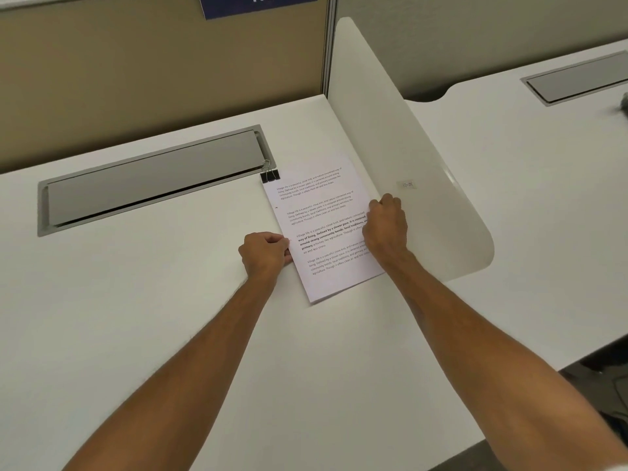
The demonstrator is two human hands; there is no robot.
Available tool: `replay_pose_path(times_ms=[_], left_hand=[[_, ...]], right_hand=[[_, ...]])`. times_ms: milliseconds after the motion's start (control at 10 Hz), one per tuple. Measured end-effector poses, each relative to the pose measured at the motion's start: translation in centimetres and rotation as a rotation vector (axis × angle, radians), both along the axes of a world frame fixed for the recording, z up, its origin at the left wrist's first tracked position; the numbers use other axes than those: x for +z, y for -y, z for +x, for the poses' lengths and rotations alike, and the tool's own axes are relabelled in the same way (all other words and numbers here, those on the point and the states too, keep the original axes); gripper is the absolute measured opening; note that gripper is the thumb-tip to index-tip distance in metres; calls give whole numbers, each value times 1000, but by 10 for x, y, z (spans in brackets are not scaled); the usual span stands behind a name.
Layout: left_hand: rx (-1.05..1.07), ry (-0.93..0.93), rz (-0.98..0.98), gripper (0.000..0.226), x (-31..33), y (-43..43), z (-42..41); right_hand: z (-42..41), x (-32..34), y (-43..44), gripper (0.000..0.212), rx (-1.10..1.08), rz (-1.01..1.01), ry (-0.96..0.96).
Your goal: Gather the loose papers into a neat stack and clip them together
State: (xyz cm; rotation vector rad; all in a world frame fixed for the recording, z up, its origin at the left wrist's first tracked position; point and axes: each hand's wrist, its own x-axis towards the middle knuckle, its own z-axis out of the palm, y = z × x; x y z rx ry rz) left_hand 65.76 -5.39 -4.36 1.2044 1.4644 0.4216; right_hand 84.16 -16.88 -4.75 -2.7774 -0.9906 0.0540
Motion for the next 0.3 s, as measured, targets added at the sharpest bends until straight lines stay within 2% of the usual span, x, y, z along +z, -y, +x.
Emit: replay_pose_path(times_ms=[100,300], left_hand=[[-16,-10,50,6,5,-1,-4],[-267,-243,496,30,23,8,-27]], right_hand=[[-1,2,2,15,17,-4,5],[-12,13,12,26,113,94,41]])
